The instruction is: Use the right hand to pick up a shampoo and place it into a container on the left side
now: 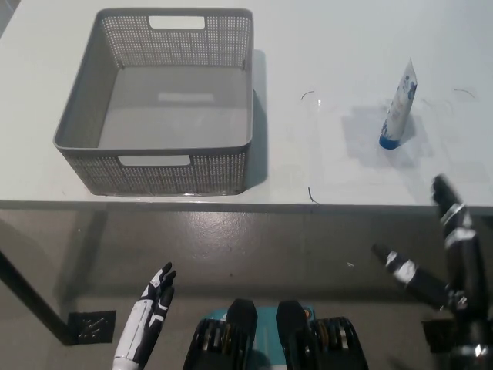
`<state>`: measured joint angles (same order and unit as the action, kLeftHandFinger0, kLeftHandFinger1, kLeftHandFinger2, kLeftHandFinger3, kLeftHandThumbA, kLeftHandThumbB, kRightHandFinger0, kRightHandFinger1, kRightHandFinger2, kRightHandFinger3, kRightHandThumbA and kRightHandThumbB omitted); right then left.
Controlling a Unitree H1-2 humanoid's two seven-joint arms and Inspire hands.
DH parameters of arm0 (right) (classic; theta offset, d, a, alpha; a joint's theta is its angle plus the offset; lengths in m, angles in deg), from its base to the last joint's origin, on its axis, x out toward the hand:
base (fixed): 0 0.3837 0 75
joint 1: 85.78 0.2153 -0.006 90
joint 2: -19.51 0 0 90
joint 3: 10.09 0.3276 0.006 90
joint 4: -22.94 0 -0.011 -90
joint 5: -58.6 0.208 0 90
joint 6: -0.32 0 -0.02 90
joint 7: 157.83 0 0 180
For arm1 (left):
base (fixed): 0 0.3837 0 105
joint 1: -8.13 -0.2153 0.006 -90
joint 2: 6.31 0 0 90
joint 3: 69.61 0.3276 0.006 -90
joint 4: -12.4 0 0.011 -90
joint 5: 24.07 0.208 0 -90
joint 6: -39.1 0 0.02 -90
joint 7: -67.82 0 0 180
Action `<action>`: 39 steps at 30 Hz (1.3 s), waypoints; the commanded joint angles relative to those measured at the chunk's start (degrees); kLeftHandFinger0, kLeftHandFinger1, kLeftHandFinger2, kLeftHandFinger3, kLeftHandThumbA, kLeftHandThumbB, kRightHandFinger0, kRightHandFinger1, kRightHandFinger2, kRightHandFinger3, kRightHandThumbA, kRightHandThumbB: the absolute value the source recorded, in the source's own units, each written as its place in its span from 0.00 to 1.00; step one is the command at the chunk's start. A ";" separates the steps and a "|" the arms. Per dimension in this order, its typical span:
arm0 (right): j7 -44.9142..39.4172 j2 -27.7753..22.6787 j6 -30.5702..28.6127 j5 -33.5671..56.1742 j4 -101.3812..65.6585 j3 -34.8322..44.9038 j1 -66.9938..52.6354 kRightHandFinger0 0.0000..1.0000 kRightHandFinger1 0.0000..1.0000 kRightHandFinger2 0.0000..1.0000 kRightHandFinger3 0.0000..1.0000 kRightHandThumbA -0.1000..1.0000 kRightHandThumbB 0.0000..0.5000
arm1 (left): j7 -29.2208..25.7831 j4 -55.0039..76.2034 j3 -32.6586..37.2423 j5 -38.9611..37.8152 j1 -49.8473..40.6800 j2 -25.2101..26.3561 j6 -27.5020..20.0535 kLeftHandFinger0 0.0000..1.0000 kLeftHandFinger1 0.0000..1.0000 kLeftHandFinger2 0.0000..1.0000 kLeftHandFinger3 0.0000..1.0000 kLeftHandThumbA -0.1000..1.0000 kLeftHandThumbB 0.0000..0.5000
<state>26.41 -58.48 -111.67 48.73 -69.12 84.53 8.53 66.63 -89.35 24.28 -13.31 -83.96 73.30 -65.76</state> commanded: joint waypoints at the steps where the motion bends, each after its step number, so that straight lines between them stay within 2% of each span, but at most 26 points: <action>1: 2.75 -1.73 -1.22 -1.39 -1.54 2.53 2.90 1.00 1.00 1.00 1.00 1.00 0.40 | -0.65 1.19 -0.07 -0.05 -1.38 -0.06 -1.85 1.00 1.00 1.00 1.00 1.00 0.49; 7: 2.78 -3.37 1.45 0.47 1.45 4.42 8.40 1.00 1.00 1.00 1.00 0.99 0.38 | -1.25 0.59 0.06 0.74 -1.88 -0.26 -2.73 1.00 1.00 1.00 1.00 1.00 0.56; 12: 3.17 -4.38 2.56 0.39 4.63 5.15 12.87 1.00 1.00 1.00 1.00 0.98 0.40 | -0.93 0.93 -0.34 -0.06 -2.01 -0.24 -2.63 1.00 1.00 1.00 1.00 1.00 0.52; 16: 3.41 -5.56 4.81 -0.11 7.50 5.69 16.13 1.00 1.00 1.00 1.00 1.00 0.48 | -1.12 0.58 -0.26 0.43 -1.93 -0.24 -2.87 1.00 1.00 1.00 1.00 1.00 0.53; 22: 5.11 -7.19 3.65 -1.64 14.13 5.95 21.21 1.00 1.00 1.00 1.00 1.00 0.57 | -1.05 1.04 -0.31 0.42 -1.93 -0.36 -2.40 1.00 1.00 1.00 1.00 1.00 0.55; 24: 5.57 -7.38 3.47 -1.74 16.04 5.84 22.74 1.00 1.00 1.00 1.00 1.00 0.56 | -0.97 1.00 -0.35 0.26 -1.72 -0.38 -2.33 1.00 1.00 1.00 1.00 1.00 0.55; 27: 6.81 -7.74 4.43 -2.95 19.09 5.47 25.47 1.00 1.00 1.00 1.00 1.00 0.63 | -0.96 0.60 -0.23 0.52 -1.48 -0.27 -2.60 1.00 1.00 1.00 1.00 1.00 0.56; 31: 7.85 -7.79 4.12 -3.32 22.58 4.99 28.25 1.00 1.00 1.00 1.00 1.00 0.61 | -0.78 0.23 -0.21 0.36 -1.36 -0.09 -2.89 1.00 1.00 1.00 1.00 1.00 0.57; 36: 10.08 -8.38 5.39 -6.82 27.50 3.36 32.19 1.00 1.00 1.00 1.00 1.00 0.66 | -0.43 0.77 -0.16 0.28 -1.58 -0.03 -1.91 1.00 1.00 1.00 1.00 1.00 0.55; 39: 11.46 -8.49 5.33 -8.45 29.53 2.26 33.63 1.00 1.00 1.00 1.00 1.00 0.63 | -0.43 0.37 -0.16 0.34 -1.39 0.23 -2.65 1.00 1.00 1.00 1.00 1.00 0.55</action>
<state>34.02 -65.64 -107.06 43.94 -40.83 88.03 37.72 66.64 -89.60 24.19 -12.96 -85.87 73.19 -66.64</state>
